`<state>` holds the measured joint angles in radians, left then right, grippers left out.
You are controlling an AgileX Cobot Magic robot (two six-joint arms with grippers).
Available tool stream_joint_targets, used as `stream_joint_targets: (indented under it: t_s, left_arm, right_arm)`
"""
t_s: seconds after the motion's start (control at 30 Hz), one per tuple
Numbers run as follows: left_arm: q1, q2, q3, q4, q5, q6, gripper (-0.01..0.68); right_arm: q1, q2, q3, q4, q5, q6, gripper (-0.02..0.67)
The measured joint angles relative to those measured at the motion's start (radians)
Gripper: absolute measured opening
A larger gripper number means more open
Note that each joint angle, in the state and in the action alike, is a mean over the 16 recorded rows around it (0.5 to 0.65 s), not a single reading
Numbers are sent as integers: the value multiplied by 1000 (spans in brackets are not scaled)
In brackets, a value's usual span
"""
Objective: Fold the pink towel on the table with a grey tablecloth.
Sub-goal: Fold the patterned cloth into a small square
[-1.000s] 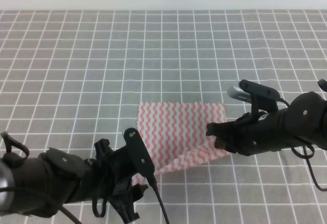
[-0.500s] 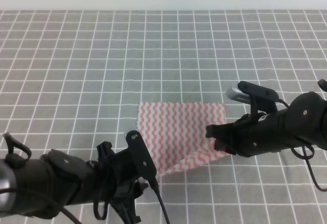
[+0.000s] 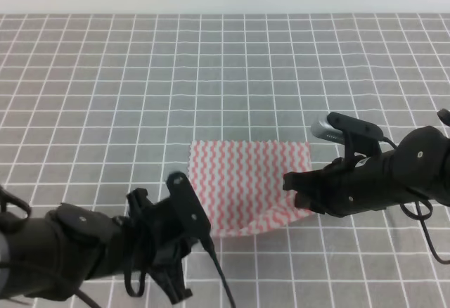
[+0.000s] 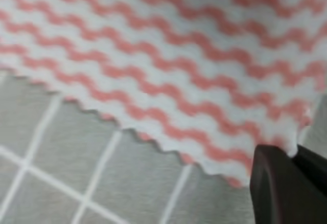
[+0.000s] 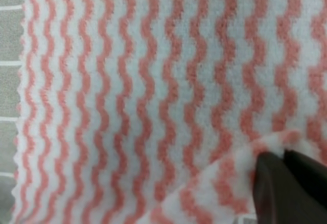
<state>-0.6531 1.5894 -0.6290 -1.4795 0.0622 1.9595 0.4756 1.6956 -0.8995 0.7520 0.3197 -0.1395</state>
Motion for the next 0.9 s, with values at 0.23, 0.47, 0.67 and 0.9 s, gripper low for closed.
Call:
stream_joint_targets:
  t_s: [0.23,0.47,0.67,0.9]
  left_arm:
    - [2,-6,-38,-102,-28,-6,-1]
    - [5,34,-105,-178,-56,-12,-1]
    - [6,83,-163,-195,-80,-15,-1]
    - [5,141,-229,-201,-96,-9,-1]
  right_arm:
    - [0,-1,0,11,-22,-1,-15]
    - [-3,-1,-9,8,-41,-1,-15]
    - [-21,1,-21,0,-50,-2,-15]
    - [-51,20,-49,-9,-33,-4,-15]
